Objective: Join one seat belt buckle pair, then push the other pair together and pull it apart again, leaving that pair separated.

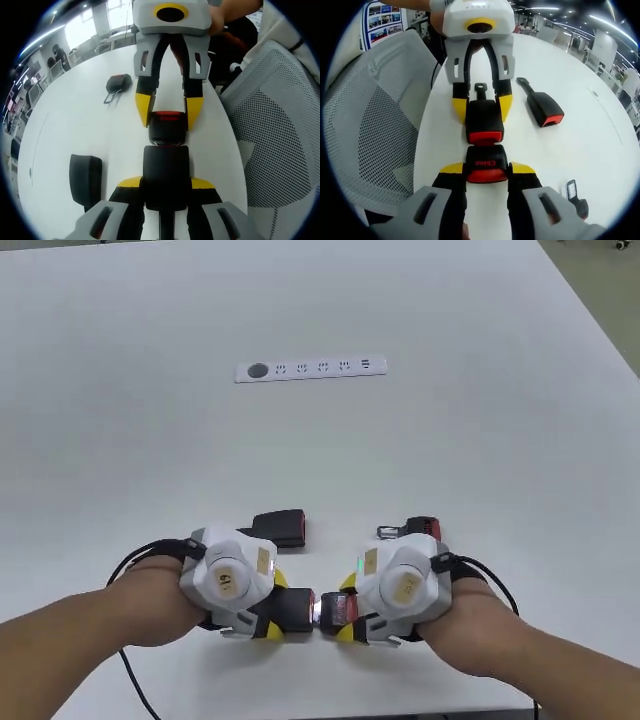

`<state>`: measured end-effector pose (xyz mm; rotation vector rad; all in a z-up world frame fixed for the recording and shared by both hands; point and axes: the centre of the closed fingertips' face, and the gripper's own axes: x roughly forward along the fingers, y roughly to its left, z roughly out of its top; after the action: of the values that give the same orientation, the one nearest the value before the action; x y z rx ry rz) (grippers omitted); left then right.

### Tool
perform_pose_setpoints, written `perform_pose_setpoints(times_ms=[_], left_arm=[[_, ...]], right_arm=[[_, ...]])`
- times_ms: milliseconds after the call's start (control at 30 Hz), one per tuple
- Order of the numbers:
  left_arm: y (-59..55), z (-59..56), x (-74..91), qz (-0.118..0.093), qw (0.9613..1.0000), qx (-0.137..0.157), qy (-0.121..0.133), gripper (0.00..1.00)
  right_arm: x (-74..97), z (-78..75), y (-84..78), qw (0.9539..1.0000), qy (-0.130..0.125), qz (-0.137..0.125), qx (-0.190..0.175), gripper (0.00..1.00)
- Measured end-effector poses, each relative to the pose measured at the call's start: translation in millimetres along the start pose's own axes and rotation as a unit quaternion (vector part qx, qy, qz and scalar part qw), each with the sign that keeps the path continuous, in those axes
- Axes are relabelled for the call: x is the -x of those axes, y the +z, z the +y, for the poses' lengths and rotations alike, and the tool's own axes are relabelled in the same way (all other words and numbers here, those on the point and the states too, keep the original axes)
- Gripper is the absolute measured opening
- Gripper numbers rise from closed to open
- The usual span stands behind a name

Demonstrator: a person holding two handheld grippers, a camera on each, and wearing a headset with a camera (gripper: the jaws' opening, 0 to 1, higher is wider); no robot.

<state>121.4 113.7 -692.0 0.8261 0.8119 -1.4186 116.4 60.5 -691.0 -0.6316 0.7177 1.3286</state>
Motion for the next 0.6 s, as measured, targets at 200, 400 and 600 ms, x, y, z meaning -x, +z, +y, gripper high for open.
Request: perform_pose_setpoints(times_ms=[200,400,600], left_arm=[[1.2,0.1,-0.6,0.003,1.0,0.001,-0.003,0.33],[0.9,0.1,-2.5,0.016,0.9998,0.007,-0.009,0.34],[2.3,0.2,-1.3,-0.011,0.9996,0.027,-0.002,0.35]], right_arm=[[0.8,-0.3,0.7,1.0,-0.001,0.006,0.002,0.29],[1.2,-1.4,0.8,0.9998,0.006,0.013,0.012,0.31],[4.2,-2.5,3.0,0.9999,0.008,0.0,0.007,0.33]])
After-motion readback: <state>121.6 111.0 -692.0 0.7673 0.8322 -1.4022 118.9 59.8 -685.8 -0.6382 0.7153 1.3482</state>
